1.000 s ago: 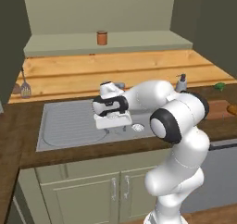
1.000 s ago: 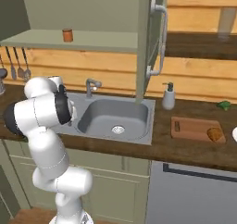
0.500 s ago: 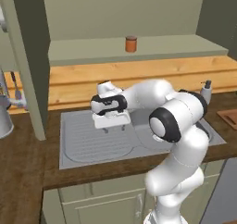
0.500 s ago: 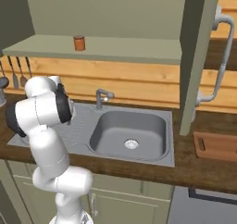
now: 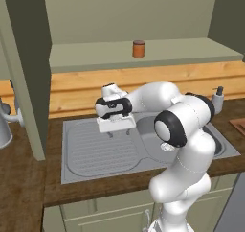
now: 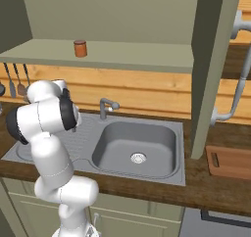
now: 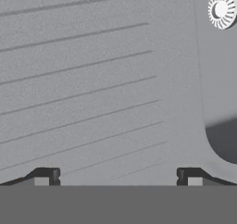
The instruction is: From the different types of pastries on the counter, select a croissant and place it on the cutting board. Then retrieve a jar of jam from the cabinet and place it alongside the croissant on the cutting board.
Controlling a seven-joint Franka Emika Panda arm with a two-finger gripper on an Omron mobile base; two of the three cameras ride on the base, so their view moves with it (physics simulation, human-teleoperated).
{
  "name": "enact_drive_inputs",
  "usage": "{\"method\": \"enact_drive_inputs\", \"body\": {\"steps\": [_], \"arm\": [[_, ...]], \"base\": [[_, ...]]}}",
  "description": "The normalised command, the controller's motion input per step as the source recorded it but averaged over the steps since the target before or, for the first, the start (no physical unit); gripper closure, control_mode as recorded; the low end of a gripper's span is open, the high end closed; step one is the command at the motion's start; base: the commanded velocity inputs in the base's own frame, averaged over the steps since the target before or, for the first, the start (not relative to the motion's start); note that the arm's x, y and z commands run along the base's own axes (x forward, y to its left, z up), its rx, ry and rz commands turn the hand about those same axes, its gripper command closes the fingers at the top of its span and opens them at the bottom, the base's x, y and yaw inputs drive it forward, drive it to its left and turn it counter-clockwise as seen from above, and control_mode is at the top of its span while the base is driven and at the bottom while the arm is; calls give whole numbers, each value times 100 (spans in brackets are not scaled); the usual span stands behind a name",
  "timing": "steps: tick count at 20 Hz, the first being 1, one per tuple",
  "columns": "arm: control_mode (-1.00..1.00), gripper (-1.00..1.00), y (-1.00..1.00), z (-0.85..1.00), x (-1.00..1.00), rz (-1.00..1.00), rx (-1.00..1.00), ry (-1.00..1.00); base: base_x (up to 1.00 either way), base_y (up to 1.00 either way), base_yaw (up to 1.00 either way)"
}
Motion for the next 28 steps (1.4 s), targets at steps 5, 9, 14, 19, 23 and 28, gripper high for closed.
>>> {"method": "enact_drive_inputs", "body": {"steps": [5,9,14,19,23,28], "arm": [[100,-100,0,0,0,0,0,0],[100,-100,0,0,0,0,0,0],[-100,-100,0,0,-1,0,0,0],[-100,-100,-6,1,-7,0,0,-4],[-100,-100,-1,27,-43,0,4,-17],[-100,-100,-1,58,-59,0,1,-21]], "base": [[19,-1,0],[0,0,0],[-1,0,0],[0,0,0],[0,0,0],[0,0,0]]}}
